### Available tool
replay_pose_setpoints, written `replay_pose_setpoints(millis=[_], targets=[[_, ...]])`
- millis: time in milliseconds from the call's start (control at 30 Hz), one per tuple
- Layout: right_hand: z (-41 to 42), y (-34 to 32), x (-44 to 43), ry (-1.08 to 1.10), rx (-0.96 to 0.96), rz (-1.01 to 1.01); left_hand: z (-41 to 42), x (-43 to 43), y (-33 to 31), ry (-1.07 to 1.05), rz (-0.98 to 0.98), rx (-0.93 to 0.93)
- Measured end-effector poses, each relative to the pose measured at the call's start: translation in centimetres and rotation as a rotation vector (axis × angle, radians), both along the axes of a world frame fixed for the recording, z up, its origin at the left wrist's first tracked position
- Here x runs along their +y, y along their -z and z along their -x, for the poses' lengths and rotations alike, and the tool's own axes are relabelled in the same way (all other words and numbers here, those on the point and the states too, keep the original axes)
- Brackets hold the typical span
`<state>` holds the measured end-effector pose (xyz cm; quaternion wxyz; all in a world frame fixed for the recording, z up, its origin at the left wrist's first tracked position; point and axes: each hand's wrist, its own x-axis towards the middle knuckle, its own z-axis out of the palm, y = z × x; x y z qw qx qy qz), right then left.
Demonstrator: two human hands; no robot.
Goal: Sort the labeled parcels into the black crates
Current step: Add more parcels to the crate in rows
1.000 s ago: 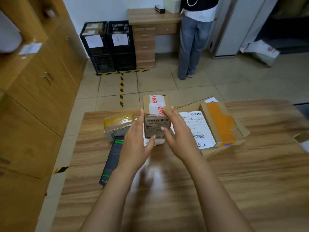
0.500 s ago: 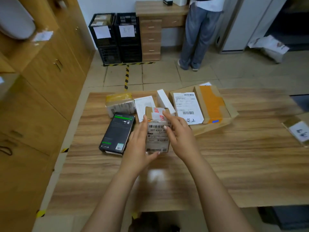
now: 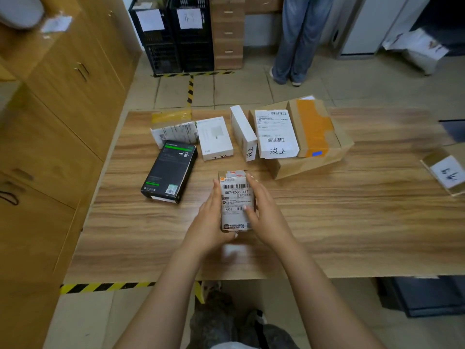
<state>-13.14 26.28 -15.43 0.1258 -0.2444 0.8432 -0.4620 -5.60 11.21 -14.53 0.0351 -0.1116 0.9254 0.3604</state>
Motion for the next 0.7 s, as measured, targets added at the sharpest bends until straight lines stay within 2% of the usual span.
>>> replay_pose_setpoints(millis=[367, 600, 700], targets=[[0.3, 2.7, -0.1, 0.033, -0.194, -0.044, 0.9, -0.9, 2.2, 0.021, -0.018, -0.097], [0.6, 3.4, -0.1, 0.057, -0.220, -0.050, 1.9, -1.7, 2.4, 0.032, -0.051, -0.131], [0.8, 3.7, -0.3, 0.068, -0.236, -0.025, 2.2, -1.9, 2.4, 0.020, -0.073, -0.089]])
